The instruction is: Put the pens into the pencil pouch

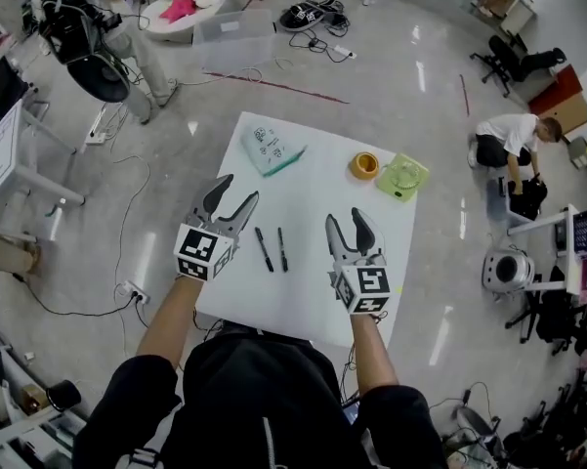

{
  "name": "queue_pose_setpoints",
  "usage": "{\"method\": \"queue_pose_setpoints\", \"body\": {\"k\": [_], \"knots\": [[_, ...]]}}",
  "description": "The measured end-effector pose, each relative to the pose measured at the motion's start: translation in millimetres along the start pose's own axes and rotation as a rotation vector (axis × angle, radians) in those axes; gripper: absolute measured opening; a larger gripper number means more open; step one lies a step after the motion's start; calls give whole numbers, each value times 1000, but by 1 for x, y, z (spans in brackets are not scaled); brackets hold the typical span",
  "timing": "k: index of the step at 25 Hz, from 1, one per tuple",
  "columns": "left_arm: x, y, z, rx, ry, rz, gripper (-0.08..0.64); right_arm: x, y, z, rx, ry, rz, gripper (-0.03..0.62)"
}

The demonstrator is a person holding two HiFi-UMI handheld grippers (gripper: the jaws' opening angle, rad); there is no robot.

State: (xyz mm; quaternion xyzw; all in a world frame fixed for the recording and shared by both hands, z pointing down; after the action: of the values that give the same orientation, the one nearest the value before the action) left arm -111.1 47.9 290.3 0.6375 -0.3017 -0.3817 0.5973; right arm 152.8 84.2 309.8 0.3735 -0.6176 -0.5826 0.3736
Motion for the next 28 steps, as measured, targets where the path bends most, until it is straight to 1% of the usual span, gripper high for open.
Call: {"method": "queue_pose_setpoints", "body": {"k": [3,9,15,18,23,28], "knots": [[3,4,6,0,5,19,261,7,-2,-8,5,14,-6,187],[16,16,25,-4,34,59,256,24,5,-10,13,21,25,198],[42,40,33,6,104,105,247,31,29,-14,19,42,59,199],[55,56,41,0,135,128,244,37,42,-11,29,54,77,199],[68,89,59,-12,150,173,242,51,71,2,52,60,117,199],[75,134,63,-5,175,238,236,46,97,13,65,73,150,199]]}}
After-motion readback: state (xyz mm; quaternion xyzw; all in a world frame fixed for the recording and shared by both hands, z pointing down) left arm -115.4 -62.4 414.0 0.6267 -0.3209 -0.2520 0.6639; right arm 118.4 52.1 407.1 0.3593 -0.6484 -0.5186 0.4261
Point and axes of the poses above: the fingertips, and each gripper's own axes: x forward along the fingers, z to its left, y out of its underside, the point moved 7 cm from there along -x, backward along the fingers, and after that the axes turned 14 degrees about -z, right-handed, at the moved point
